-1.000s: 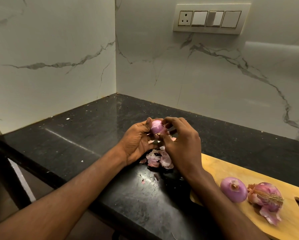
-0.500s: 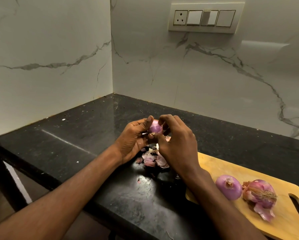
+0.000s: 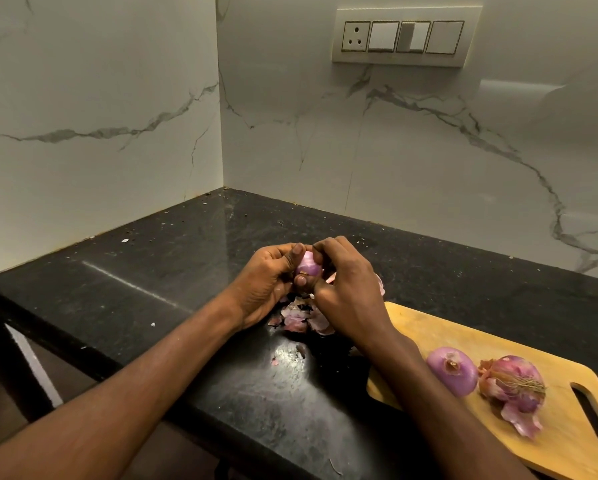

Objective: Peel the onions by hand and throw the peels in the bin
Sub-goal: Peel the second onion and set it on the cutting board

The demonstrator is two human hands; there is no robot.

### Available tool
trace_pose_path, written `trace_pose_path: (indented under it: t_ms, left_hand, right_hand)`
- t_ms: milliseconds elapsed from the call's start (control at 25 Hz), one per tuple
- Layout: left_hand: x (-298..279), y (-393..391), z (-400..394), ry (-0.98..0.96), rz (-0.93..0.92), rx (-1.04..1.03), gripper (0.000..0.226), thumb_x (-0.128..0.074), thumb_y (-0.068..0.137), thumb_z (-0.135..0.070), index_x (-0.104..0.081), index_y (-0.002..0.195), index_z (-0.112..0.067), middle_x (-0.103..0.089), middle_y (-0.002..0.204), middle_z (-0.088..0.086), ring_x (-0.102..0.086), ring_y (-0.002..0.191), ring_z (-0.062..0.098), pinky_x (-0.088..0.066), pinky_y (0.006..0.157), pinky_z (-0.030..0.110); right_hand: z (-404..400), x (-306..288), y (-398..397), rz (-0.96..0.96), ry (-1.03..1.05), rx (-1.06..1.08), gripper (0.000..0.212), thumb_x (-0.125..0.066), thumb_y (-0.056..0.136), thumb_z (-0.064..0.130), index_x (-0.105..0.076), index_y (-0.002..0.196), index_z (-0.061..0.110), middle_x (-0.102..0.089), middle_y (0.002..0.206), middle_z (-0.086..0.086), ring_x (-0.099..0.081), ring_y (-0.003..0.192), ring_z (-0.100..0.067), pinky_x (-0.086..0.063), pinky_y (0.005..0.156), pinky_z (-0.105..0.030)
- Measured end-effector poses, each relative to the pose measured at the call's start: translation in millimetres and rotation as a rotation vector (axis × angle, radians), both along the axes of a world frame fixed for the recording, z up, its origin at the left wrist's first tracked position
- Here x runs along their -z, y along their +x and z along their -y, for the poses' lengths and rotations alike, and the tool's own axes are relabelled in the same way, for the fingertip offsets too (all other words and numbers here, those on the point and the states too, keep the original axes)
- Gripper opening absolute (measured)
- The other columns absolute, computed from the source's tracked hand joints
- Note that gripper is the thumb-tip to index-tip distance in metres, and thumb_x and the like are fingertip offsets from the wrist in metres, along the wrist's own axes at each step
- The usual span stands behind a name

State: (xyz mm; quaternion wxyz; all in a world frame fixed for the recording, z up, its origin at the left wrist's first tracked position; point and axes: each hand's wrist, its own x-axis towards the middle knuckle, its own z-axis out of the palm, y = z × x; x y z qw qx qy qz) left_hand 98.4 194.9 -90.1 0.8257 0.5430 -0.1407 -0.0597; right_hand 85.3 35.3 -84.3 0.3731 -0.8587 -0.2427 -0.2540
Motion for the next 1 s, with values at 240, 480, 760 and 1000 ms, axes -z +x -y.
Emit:
trace_pose_path:
  t_ms: [240, 480, 760, 1000]
  left_hand:
    - [3.3, 4.1, -1.1, -0.015, -0.011, 0.007, 0.037, -0.046, 0.107, -0.017, -0.061, 0.124, 0.012, -0.070, 0.097, 0.018, -0.058, 0.070, 0.012, -0.051, 0.057, 0.017]
    - [5.3, 5.5, -2.5, -0.030, -0.013, -0.017, 0.039, -0.054, 0.102, -0.022, -0.064, 0.122, 0.010, -0.068, 0.101, 0.022, -0.053, 0.079, 0.019, -0.052, 0.060, 0.018]
    - [4.3, 6.7, -5.7, -0.032, 0.010, -0.080, 0.049, -0.063, 0.095, -0.024, -0.059, 0.129, 0.011, -0.066, 0.124, 0.032, -0.070, 0.100, 0.030, -0.063, 0.082, 0.039]
    - [4.9, 4.4, -0.3, 0.068, 0.056, -0.137, 0.023, -0.060, 0.099, -0.011, -0.070, 0.115, 0.003, -0.075, 0.103, 0.018, -0.071, 0.079, 0.018, -0.061, 0.063, 0.028]
  right_hand:
    - [-1.9, 4.2, 4.1, -0.002, -0.004, -0.009, 0.023, -0.078, 0.084, 0.011, -0.060, 0.096, 0.019, -0.053, 0.093, 0.008, -0.051, 0.080, -0.010, -0.051, 0.068, -0.037]
    - [-3.8, 5.4, 5.8, 0.021, -0.003, -0.015, 0.027, -0.075, 0.083, 0.004, -0.057, 0.094, 0.021, -0.053, 0.092, 0.007, -0.051, 0.079, -0.011, -0.052, 0.068, -0.041]
    - [-1.2, 1.4, 2.4, 0.155, 0.020, 0.023, 0.039, -0.079, 0.088, 0.010, -0.067, 0.124, 0.016, -0.063, 0.116, 0.008, -0.062, 0.092, -0.006, -0.058, 0.079, -0.024]
    - [-1.8, -3.0, 2.0, 0.087, -0.003, 0.037, 0.031, -0.082, 0.081, 0.019, -0.068, 0.109, 0.022, -0.057, 0.101, 0.012, -0.057, 0.085, -0.007, -0.057, 0.071, -0.038]
